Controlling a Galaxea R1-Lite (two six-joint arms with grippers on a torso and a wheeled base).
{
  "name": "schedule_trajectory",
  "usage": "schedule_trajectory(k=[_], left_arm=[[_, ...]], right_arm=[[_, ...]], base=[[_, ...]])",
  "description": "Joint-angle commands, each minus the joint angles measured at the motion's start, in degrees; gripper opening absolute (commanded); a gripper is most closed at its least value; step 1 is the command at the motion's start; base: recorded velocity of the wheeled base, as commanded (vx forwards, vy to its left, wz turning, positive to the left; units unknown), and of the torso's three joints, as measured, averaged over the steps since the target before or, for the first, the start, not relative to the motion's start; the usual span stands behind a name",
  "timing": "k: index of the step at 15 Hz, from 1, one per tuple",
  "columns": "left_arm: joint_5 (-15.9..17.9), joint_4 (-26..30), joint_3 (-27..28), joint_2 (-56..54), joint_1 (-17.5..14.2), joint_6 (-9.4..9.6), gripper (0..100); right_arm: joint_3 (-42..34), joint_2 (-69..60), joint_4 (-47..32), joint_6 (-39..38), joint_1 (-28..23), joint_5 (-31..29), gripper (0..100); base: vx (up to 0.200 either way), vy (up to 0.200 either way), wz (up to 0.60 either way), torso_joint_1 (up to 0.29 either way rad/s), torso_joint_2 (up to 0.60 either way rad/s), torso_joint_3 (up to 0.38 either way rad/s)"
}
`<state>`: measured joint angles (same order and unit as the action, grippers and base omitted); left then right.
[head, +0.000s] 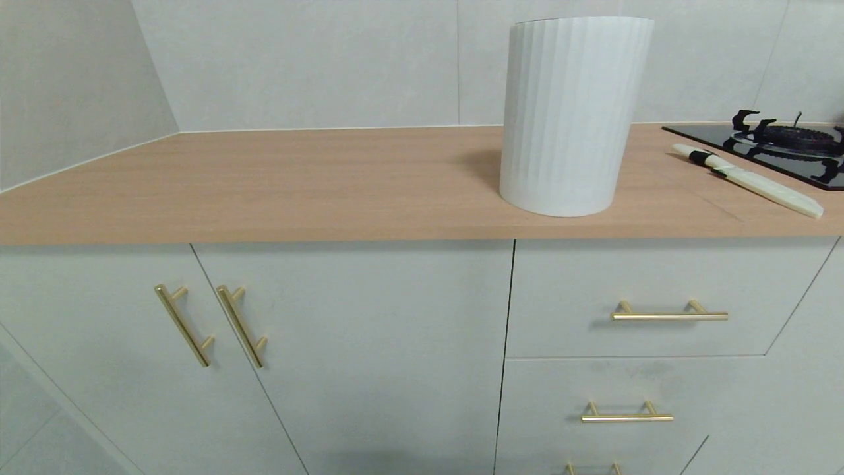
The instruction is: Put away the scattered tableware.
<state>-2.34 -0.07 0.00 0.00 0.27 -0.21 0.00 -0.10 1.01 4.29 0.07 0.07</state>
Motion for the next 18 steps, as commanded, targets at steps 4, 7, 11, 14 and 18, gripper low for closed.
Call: schedule_trajectory(k=[4,7,11,14,18], left_arm=[[-0.03,-0.01,0.00,0.00,0.00,0.12,100],[-0.03,-0.01,0.00,0.00,0.00,0.12,100],[-0.03,-0.01,0.00,0.00,0.00,0.12,100],[-0.03,-0.01,0.00,0.00,0.00,0.03,100],[-0.03,-0.01,0.00,0.00,0.00,0.03,100]], right_arm=[[0.00,0.10,0.04,0.02,0.01,0.01,100],[0.00,0.10,0.04,0.02,0.01,0.01,100],[0.00,0.10,0.04,0.02,0.01,0.01,100],[0.00,0.10,-0.05,-0.07,0.01,0.01,100],[0.00,0.10,0.04,-0.07,0.01,0.01,100]], base=[[0.000,-0.050,0.00,0.001,0.00,0.001],[0.000,-0.200,0.00,0.001,0.00,0.001],[0.000,-0.200,0.00,0.000,0.00,-0.001],[0.000,-0.067,0.00,-0.001,0.00,0.001],[0.000,0.000,0.00,0.000,0.00,0.000]])
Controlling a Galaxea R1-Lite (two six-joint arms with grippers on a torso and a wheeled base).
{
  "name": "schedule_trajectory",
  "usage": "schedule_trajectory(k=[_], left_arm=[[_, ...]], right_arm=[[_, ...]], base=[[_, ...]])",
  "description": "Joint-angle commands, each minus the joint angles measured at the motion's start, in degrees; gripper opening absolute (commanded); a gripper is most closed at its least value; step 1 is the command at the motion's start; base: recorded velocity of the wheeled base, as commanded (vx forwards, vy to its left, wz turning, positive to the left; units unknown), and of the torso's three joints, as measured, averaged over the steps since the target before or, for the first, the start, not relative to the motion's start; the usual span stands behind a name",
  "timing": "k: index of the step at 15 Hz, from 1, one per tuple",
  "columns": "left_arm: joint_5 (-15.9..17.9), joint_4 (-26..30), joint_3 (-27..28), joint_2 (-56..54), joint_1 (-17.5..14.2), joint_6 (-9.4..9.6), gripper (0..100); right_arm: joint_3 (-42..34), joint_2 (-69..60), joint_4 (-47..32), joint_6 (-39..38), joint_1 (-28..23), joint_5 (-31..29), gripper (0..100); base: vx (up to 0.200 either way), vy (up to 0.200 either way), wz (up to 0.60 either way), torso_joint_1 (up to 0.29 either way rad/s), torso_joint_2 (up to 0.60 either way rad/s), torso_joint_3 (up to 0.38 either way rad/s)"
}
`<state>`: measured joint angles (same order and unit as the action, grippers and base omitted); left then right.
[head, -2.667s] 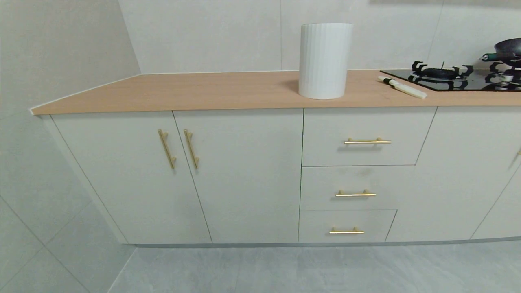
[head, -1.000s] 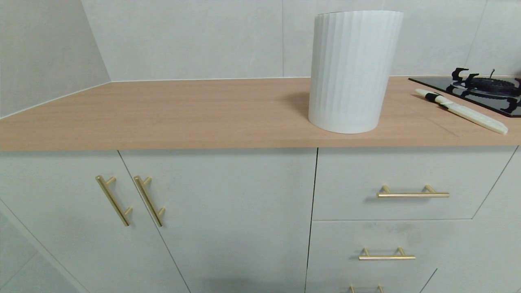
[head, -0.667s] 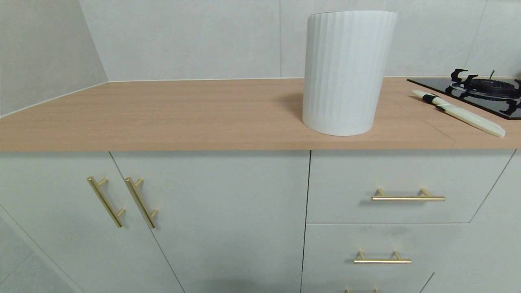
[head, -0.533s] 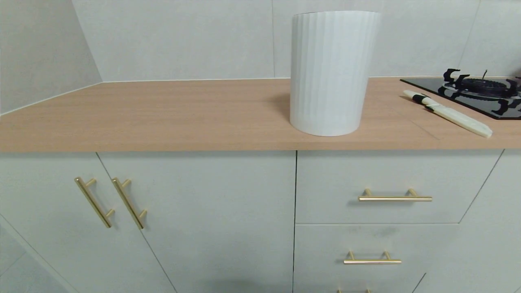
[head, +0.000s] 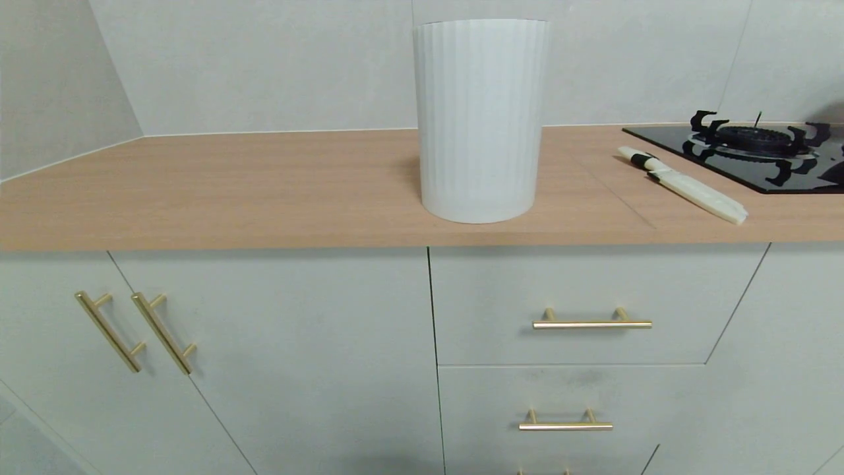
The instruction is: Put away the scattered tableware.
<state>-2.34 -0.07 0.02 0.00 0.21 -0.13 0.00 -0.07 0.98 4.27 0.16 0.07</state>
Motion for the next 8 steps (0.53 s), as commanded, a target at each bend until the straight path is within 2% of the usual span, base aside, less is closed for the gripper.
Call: schedule_trajectory(k=[1,3,6,8], left_arm=[[-0.03,-0.01,-0.02,0.00,0.06,-0.04,100],[-0.12,-0.01,-0.02,0.00,0.06,-0.31,100],[-0.12,-0.01,-0.02,0.00,0.06,-0.39,100],[-0.12,-0.01,-0.02,0.00,0.06,-0.31,100]], right_arm=[[0.00,0.07,0.08,0.04,-0.07,0.01,100],[0.00,0.07,0.08,0.04,-0.07,0.01,100],[0.00,0.16,0.08,0.04,-0.07,0.01,100],[0.00,0.16,0.08,0.04,-0.07,0.01,100]], base=[[0.000,0.000,0.00,0.000,0.00,0.000],[0.000,0.000,0.00,0.000,0.00,0.000],[0.200,0.000,0.00,-0.004,0.00,0.006],[0.000,0.000,0.00,0.000,0.00,0.000]])
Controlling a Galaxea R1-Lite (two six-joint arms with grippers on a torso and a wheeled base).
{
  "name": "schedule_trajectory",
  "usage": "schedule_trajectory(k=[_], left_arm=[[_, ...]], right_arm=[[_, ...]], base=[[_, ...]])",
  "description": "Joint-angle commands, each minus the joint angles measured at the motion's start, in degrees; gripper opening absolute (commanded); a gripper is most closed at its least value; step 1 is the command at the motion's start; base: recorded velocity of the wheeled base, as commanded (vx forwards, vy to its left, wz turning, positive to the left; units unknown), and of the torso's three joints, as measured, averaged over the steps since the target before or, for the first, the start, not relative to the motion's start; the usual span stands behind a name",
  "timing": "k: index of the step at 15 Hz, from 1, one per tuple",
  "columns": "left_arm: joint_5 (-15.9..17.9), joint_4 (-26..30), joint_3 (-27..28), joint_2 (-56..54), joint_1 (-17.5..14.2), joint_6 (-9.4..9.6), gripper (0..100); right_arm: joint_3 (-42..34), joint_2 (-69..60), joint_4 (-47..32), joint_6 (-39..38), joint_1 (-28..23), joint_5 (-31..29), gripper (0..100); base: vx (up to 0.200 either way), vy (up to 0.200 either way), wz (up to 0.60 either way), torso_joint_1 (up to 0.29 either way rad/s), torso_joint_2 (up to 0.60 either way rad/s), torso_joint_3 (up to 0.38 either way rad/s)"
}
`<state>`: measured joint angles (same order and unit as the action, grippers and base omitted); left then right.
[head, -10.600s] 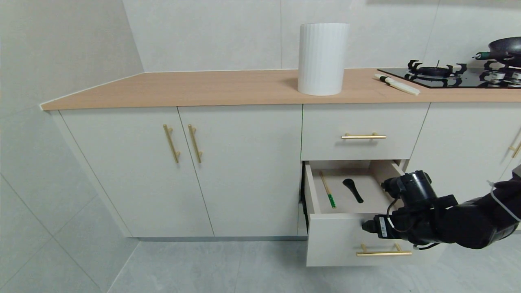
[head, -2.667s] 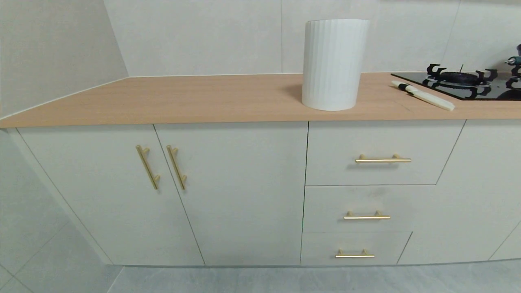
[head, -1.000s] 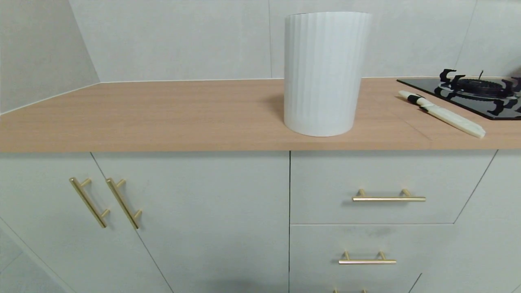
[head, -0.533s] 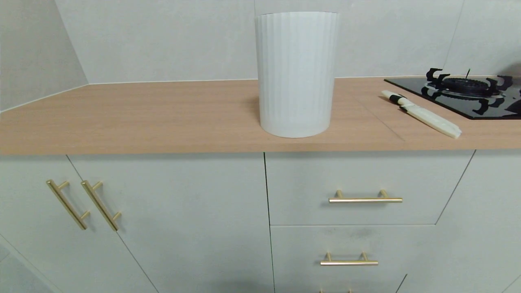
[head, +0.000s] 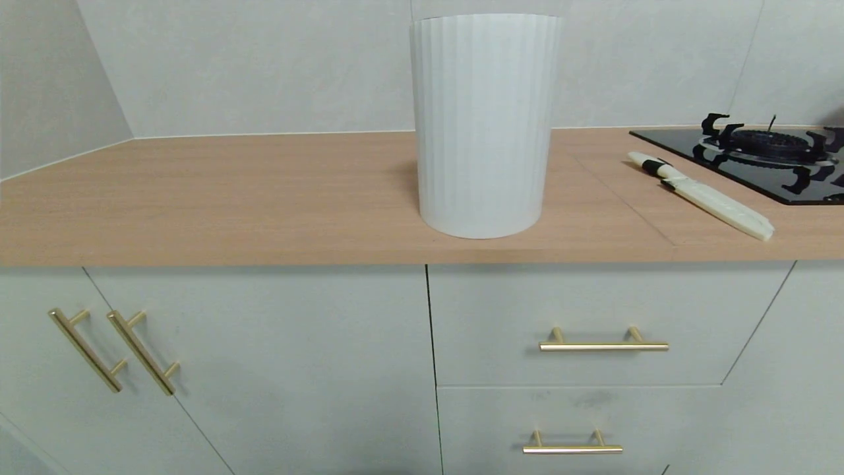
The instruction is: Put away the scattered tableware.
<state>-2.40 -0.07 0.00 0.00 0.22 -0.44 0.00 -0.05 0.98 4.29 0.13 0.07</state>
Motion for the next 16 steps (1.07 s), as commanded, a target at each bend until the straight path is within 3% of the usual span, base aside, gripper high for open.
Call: schedule_trajectory(k=[1,9,16], left_arm=[[0.03,-0.01,0.00,0.00,0.04,0.00,100],[-0.06,-0.01,0.00,0.00,0.04,-0.09,100],[-0.06,-0.01,0.00,0.00,0.04,-0.09,100]], right_arm=[[0.00,0.05,0.08,0.02,-0.05,0.01,100],[0.00,0.14,0.08,0.10,-0.05,0.01,100],[0.00,0.14,0.08,0.10,-0.05,0.01,100]], base=[[0.000,0.000,0.00,0.000,0.00,0.000],[0.000,0.000,0.00,0.004,-0.02,-0.013],[0.000,0.000,0.00,0.119,-0.39,-0.275]])
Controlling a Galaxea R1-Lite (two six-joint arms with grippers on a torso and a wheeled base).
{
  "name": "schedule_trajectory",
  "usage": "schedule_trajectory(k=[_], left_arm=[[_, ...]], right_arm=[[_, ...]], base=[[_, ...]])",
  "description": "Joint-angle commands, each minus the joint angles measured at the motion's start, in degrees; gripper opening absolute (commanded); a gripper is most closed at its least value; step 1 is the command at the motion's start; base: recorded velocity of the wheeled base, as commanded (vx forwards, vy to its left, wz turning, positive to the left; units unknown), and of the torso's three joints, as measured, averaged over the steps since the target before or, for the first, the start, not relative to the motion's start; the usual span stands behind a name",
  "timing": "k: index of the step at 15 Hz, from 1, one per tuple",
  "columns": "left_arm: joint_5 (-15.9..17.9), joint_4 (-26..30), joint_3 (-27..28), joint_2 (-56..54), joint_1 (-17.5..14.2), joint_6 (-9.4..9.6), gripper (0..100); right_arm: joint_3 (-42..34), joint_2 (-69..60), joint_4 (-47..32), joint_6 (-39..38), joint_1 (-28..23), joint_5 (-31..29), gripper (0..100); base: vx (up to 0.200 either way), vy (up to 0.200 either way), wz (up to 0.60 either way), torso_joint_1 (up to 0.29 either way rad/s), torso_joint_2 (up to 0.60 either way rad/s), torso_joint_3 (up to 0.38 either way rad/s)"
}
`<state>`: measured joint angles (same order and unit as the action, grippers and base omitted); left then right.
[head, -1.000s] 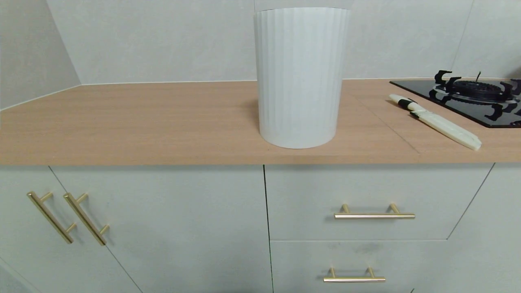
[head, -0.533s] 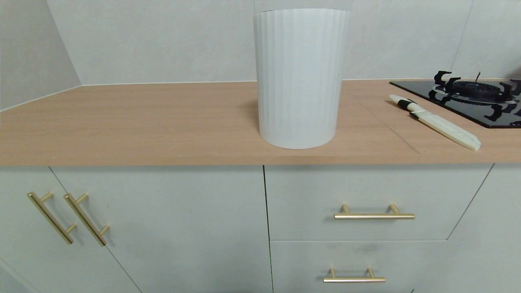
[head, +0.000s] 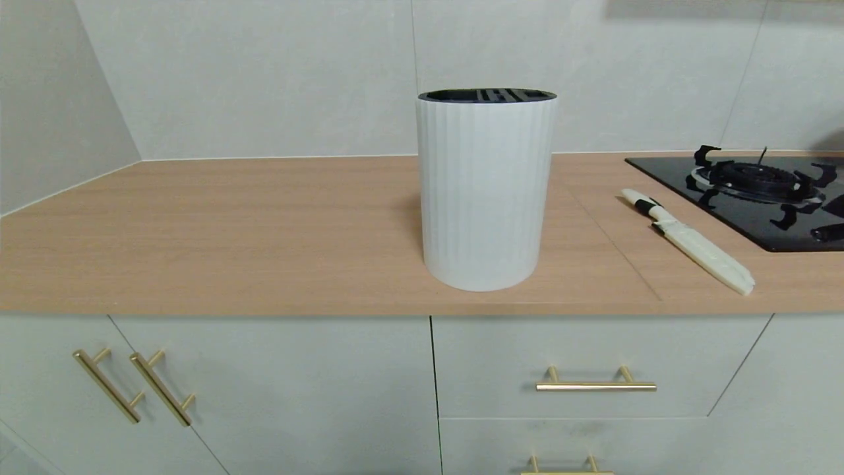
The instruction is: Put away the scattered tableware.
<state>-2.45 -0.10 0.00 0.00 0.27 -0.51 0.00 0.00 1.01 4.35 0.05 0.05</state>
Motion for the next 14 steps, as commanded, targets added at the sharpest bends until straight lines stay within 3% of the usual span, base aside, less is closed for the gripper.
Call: schedule_trajectory(k=[1,14], left_arm=[[-0.01,0.01,0.00,0.00,0.00,-0.02,100],[-0.01,0.01,0.00,0.00,0.00,-0.02,100]], right_arm=[[0.00,0.09,-0.05,0.04,0.04,0.04,100],[0.00,0.09,0.04,0.04,0.04,0.04,100]], base=[[0.000,0.000,0.00,0.173,-0.48,-0.290],[0.000,0.000,0.00,0.204,-0.48,-0.281]])
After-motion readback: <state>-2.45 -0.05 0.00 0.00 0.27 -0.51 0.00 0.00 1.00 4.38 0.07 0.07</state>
